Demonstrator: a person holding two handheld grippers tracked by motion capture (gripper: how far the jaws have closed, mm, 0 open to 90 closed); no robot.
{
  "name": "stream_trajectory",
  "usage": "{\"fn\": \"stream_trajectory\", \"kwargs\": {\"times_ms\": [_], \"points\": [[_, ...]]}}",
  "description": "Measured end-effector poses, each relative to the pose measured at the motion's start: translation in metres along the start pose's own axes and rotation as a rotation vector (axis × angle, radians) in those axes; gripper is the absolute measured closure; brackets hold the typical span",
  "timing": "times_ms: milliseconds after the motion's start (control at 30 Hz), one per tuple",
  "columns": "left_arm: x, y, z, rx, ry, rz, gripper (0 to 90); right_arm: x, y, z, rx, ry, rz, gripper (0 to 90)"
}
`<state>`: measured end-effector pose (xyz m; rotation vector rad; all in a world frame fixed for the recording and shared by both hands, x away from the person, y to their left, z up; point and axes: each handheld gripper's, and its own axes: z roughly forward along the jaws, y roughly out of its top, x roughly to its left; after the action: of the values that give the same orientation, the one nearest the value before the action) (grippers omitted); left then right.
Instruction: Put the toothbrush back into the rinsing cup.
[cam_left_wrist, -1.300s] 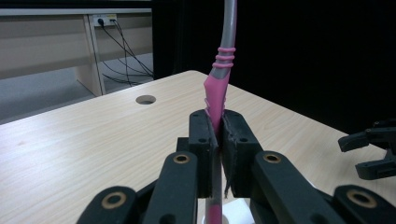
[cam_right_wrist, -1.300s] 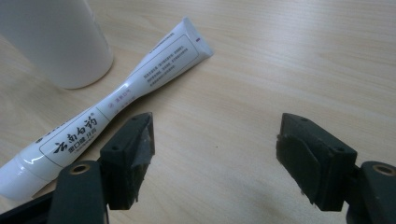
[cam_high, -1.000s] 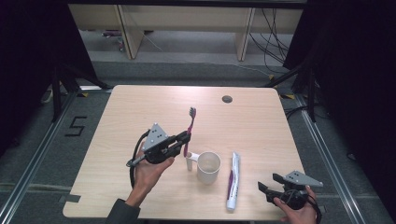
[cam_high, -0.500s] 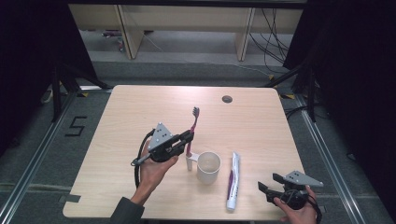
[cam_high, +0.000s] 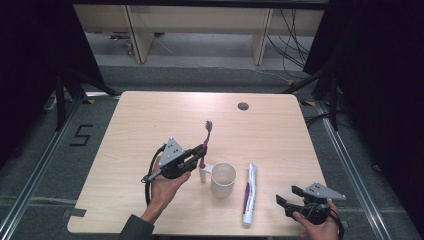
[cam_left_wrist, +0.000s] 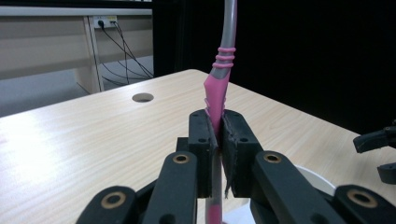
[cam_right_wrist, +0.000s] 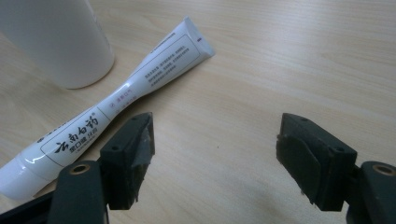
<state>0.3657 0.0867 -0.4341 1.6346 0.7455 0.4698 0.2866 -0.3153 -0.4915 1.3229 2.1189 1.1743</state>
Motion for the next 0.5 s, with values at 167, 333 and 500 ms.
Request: {"fn": "stream_trajectory", "kwargs": {"times_ms": [167,333,500], "points": [[0.000,-0.007,0.001,0.009,-0.011,-0.009,82.4,0.000,0.000,0.000,0.000,0.006,0.010,28.6],[0.000,-0.010,0.000,0.018,-0.013,-0.010,82.4,0.001,0.000,0.000,0.007,0.014,0.013,28.6],[-0.001,-0.013,-0.002,0.021,-0.015,-0.005,82.2,0.001,0.000,0.000,0.001,0.015,0.009,28.5]]}}
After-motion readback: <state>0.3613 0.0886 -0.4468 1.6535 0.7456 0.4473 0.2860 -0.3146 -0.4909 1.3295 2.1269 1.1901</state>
